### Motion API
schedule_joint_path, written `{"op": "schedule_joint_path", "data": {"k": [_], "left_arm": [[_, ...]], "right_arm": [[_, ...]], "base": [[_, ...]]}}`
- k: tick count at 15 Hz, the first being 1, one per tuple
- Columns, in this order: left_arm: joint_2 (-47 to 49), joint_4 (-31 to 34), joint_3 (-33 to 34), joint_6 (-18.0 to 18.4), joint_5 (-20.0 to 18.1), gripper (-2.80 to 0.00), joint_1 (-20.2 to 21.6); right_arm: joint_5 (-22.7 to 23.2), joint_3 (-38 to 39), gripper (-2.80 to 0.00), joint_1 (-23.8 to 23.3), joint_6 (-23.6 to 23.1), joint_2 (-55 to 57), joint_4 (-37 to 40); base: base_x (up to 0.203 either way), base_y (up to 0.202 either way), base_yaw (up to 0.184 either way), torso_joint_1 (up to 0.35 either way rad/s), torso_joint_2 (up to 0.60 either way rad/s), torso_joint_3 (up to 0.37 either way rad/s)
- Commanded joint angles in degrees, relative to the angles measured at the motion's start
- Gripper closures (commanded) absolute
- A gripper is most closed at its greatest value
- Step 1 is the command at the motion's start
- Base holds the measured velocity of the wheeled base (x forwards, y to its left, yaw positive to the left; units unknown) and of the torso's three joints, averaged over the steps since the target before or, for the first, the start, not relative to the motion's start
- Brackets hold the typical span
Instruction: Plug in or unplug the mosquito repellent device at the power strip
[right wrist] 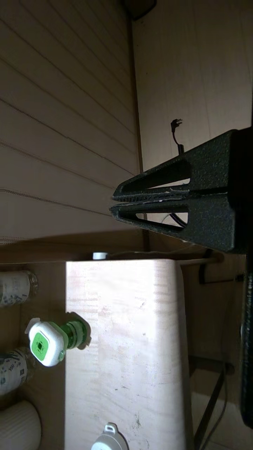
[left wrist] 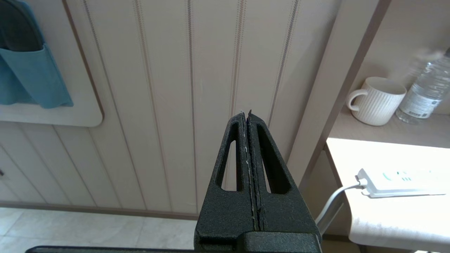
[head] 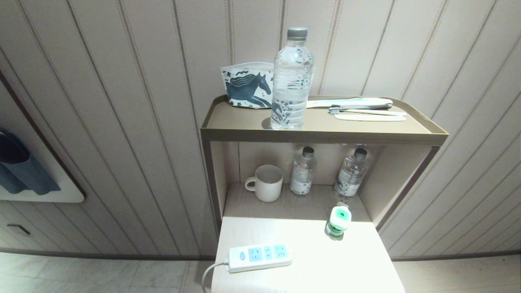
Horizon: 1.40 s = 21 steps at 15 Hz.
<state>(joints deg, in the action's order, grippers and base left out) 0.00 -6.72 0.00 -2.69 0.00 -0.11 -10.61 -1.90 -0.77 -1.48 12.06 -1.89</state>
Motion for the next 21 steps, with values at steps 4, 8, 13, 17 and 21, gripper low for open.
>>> {"op": "schedule_joint_path", "data": {"k": [4, 8, 13, 17, 21], "left_arm": [[0.0, -0.1, 0.0, 0.0, 0.0, 0.0, 0.0], [0.0, -0.1, 0.0, 0.0, 0.0, 0.0, 0.0], [0.0, -0.1, 0.0, 0.0, 0.0, 0.0, 0.0], [0.0, -0.1, 0.0, 0.0, 0.0, 0.0, 0.0], [0.0, -0.1, 0.0, 0.0, 0.0, 0.0, 0.0]], "right_arm": [[-0.2, -0.8, 0.0, 0.5, 1.7, -9.9, 3.2], [9.4, 1.1, 0.0, 0.6, 4.5, -12.1, 3.5], [9.3, 1.2, 0.0, 0.6, 5.0, -12.1, 3.4], [9.3, 1.2, 0.0, 0.6, 5.0, -12.1, 3.4], [9.3, 1.2, 0.0, 0.6, 4.8, -12.1, 3.5]], "base": [[0.0, 0.0, 0.0, 0.0, 0.0, 0.0], [0.0, 0.0, 0.0, 0.0, 0.0, 0.0], [0.0, 0.0, 0.0, 0.0, 0.0, 0.0], [0.0, 0.0, 0.0, 0.0, 0.0, 0.0], [0.0, 0.0, 0.0, 0.0, 0.0, 0.0]]}}
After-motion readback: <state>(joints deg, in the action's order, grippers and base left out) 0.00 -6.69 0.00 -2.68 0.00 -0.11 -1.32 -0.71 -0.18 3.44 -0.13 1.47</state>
